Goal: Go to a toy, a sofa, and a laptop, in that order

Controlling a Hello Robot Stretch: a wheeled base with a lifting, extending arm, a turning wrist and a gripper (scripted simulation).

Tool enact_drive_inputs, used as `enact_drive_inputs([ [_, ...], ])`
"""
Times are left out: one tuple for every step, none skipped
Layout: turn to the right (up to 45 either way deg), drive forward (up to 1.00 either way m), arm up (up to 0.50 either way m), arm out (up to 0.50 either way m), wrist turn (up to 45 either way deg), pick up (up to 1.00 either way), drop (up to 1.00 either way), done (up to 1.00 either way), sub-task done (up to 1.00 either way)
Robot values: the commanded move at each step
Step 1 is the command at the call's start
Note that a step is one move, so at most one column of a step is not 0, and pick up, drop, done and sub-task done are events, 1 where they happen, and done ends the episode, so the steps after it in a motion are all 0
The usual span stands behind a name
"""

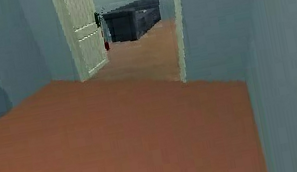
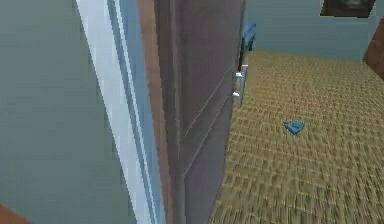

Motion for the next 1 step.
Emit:
enact_drive_inputs([
  [0.0,1.0,0.0,0.0,0.0,0.0,0.0,0.0,0.0],
])
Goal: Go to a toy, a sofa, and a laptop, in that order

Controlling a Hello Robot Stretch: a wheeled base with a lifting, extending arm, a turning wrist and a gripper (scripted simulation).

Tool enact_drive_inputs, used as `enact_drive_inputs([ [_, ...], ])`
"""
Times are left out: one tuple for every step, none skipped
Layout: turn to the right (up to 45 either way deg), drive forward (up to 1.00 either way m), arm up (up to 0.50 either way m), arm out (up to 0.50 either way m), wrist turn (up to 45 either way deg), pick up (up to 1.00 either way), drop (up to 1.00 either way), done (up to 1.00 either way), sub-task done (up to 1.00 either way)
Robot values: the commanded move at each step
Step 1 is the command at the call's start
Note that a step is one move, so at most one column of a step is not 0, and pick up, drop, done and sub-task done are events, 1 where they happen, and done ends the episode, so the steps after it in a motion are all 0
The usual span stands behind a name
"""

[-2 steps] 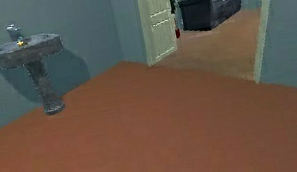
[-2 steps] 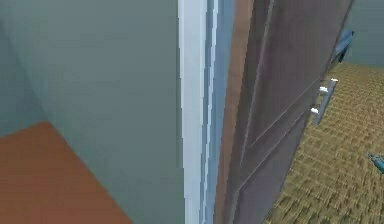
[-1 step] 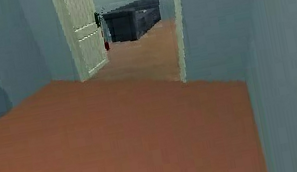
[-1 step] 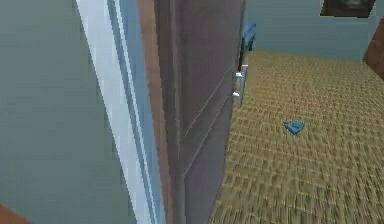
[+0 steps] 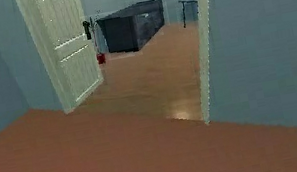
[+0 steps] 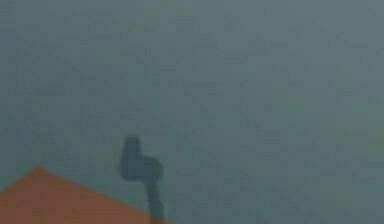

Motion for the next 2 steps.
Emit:
enact_drive_inputs([
  [0.0,1.0,0.0,0.0,0.0,0.0,0.0,0.0,0.0],
  [3.0,0.0,0.0,0.0,0.0,0.0,0.0,0.0,0.0],
])
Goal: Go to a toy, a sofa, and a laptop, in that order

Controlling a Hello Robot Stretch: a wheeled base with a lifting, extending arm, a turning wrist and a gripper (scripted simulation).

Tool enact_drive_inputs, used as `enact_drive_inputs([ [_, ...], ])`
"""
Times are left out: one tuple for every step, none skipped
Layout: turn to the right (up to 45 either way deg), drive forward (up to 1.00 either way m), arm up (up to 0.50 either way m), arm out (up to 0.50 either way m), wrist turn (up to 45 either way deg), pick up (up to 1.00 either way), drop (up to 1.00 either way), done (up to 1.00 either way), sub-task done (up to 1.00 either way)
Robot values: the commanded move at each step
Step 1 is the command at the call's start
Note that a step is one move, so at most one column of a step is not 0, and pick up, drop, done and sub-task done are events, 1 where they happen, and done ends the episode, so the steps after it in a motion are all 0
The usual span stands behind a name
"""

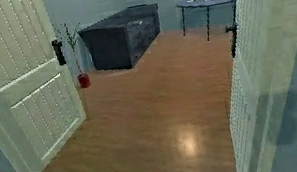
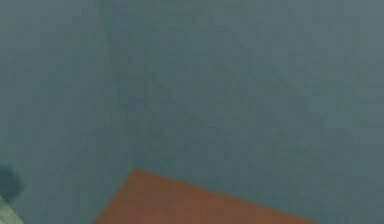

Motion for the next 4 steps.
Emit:
enact_drive_inputs([
  [-18.0,0.0,0.0,0.0,0.0,0.0,0.0,0.0,0.0],
  [0.0,0.65,0.0,0.0,0.0,0.0,0.0,0.0,0.0],
  [24.0,0.0,0.0,0.0,0.0,0.0,0.0,0.0,0.0],
  [0.0,1.0,0.0,0.0,0.0,0.0,0.0,0.0,0.0],
])
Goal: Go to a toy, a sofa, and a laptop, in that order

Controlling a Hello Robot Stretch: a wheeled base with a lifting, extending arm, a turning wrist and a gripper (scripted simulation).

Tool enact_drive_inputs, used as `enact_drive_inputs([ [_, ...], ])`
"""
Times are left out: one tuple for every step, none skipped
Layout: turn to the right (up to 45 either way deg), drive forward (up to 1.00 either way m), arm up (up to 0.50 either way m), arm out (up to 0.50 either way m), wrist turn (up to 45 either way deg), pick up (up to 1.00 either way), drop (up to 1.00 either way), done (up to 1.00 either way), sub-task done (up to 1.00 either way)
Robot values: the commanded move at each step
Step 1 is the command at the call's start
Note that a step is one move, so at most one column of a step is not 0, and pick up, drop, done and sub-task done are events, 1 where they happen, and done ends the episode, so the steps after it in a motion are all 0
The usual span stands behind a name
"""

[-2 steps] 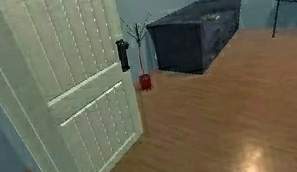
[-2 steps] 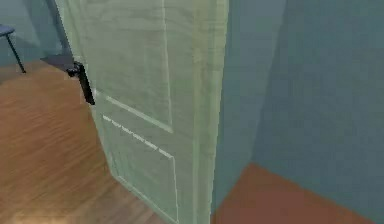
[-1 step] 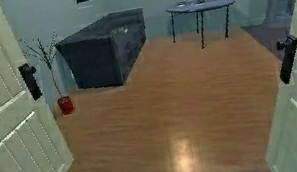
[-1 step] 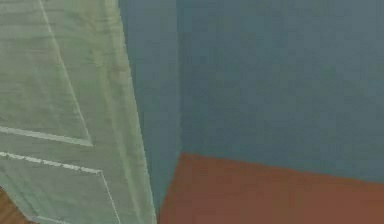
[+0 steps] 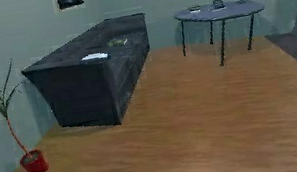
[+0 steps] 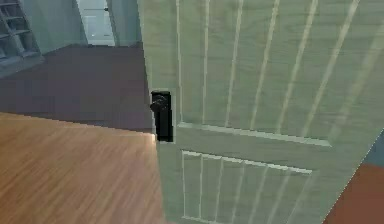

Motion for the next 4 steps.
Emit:
enact_drive_inputs([
  [0.0,1.0,0.0,0.0,0.0,0.0,0.0,0.0,0.0],
  [-9.0,0.0,0.0,0.0,0.0,0.0,0.0,0.0,0.0],
  [0.0,0.1,0.0,0.0,0.0,0.0,0.0,0.0,0.0],
  [0.0,0.0,0.0,0.0,0.0,0.0,0.0,0.0,1.0],
])
